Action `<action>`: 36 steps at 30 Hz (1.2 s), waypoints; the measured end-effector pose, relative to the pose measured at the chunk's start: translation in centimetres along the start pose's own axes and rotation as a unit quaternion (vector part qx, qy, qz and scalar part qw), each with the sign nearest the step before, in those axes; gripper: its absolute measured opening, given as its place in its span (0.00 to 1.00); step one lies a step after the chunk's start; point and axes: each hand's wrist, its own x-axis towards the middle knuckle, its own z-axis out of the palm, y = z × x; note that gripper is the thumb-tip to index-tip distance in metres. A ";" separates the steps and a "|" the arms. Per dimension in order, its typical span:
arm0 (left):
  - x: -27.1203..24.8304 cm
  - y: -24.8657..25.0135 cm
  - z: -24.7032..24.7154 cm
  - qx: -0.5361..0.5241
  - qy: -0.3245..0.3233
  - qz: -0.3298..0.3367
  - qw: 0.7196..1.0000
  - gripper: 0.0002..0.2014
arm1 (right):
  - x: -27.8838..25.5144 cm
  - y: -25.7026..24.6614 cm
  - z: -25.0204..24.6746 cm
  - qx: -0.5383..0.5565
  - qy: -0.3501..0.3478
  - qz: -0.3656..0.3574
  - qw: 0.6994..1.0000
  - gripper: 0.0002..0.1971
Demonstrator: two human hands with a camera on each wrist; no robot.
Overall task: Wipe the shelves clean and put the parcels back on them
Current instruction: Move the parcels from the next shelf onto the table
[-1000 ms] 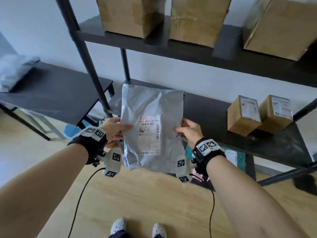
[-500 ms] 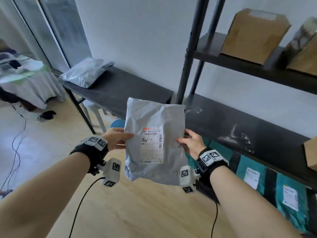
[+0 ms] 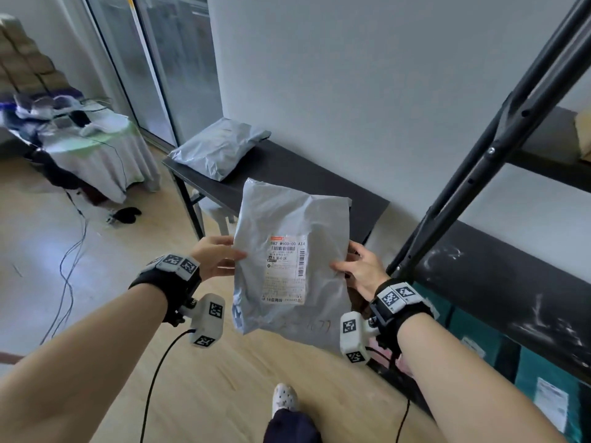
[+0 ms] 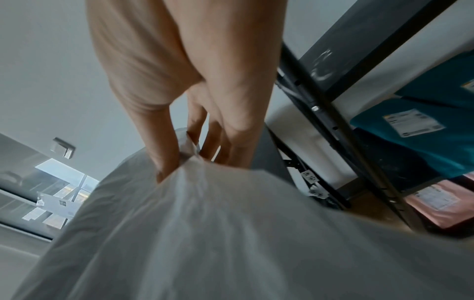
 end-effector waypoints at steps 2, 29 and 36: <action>2.0 1.3 -1.5 0.003 0.021 0.005 1.000 0.15 | 2.7 -0.8 1.7 -0.002 -0.010 -0.005 1.000 0.33; 39.8 20.0 -15.5 0.151 -0.031 -0.077 0.985 0.19 | 36.3 -7.2 17.5 -0.019 0.139 0.087 0.986 0.39; 47.0 21.1 -16.1 0.268 -0.056 -0.073 0.959 0.22 | 40.5 -6.6 19.1 -0.032 0.192 0.134 0.972 0.37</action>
